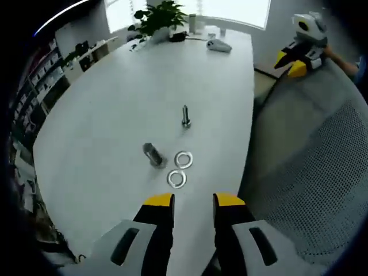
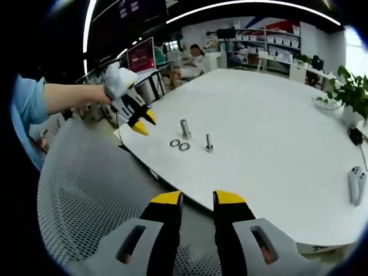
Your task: Place the washer onto the threaded stud by aligning its center hole with the stud, sliding it down to the base, and recovering from edge contact or off-axis alignment until the washer reaches the visible bottom stop.
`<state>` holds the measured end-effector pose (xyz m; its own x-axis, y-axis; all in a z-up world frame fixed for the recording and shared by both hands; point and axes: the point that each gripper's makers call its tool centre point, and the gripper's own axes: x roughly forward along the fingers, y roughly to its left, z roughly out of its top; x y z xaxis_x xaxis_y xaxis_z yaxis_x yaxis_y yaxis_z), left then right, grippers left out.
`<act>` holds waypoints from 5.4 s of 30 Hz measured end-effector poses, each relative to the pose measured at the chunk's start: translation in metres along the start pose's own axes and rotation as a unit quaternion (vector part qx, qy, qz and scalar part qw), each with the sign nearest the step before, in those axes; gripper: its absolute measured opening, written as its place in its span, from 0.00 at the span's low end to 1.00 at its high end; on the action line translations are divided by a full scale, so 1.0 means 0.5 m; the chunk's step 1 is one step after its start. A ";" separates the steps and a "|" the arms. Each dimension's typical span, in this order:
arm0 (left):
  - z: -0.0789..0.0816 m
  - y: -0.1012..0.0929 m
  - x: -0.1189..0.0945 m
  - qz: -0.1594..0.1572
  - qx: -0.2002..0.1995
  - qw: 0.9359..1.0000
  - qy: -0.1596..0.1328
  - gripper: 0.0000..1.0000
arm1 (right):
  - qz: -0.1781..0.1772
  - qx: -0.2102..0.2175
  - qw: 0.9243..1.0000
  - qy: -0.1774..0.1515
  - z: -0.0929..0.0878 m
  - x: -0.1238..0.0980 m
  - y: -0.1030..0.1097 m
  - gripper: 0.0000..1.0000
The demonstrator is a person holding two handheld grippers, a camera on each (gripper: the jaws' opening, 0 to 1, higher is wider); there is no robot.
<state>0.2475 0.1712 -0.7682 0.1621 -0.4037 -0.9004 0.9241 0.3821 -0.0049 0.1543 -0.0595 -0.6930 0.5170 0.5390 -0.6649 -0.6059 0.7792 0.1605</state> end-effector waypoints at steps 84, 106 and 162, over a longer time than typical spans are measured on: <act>0.105 0.110 0.028 0.084 0.065 0.994 0.019 0.19 | -0.016 0.018 1.000 -0.013 0.005 -0.002 -0.014 0.23; 0.099 0.119 0.083 0.044 0.054 0.996 0.062 0.19 | -0.017 0.028 0.999 -0.016 0.005 -0.002 -0.016 0.23; 0.109 0.084 0.041 0.048 0.079 0.996 0.015 0.26 | -0.003 0.029 0.999 -0.018 0.005 -0.002 -0.009 0.23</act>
<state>0.3083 0.1335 -0.7633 0.2451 -0.3462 -0.9056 0.9481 0.2808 0.1493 0.1580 -0.0626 -0.6914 0.5431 0.5442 -0.6395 -0.5671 0.7994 0.1986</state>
